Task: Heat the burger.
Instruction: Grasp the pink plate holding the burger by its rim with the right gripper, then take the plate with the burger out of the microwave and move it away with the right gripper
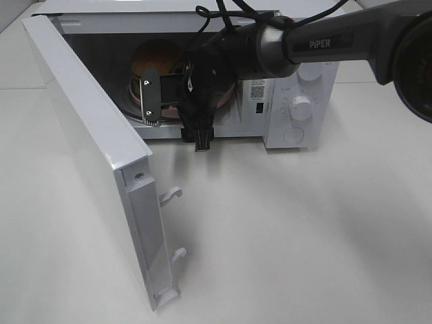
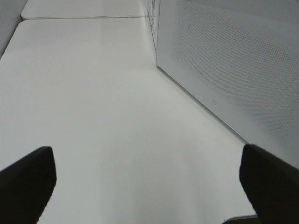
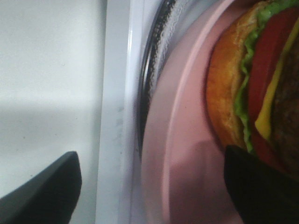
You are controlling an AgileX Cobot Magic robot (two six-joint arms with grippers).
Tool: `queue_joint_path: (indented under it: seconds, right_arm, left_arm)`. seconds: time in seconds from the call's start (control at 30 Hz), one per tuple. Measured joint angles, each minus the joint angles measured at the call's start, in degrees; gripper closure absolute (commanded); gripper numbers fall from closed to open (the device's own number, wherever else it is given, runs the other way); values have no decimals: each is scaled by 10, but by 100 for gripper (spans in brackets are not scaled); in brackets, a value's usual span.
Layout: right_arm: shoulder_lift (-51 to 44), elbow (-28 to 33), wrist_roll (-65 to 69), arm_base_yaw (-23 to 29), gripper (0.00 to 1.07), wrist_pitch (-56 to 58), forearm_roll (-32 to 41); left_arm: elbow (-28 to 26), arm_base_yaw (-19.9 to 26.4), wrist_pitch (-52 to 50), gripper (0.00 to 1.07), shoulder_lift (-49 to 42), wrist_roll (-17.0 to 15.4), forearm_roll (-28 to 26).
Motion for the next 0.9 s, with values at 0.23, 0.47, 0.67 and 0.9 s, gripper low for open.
queue_joint_path:
  seconds: [0.23, 0.47, 0.67, 0.9]
  right_arm:
    - [0, 0, 3, 0, 98, 5, 9]
    - [0, -1, 1, 0, 107, 6, 24]
    - [0, -2, -1, 0, 107, 6, 28]
    - [0, -2, -1, 4, 107, 11, 28]
  left_arm:
    - [0, 0, 0, 7, 0, 0, 0]
    - [0, 0, 0, 7, 0, 0, 0]
    - [0, 0, 0, 7, 0, 0, 0]
    - [0, 0, 0, 7, 0, 0, 0]
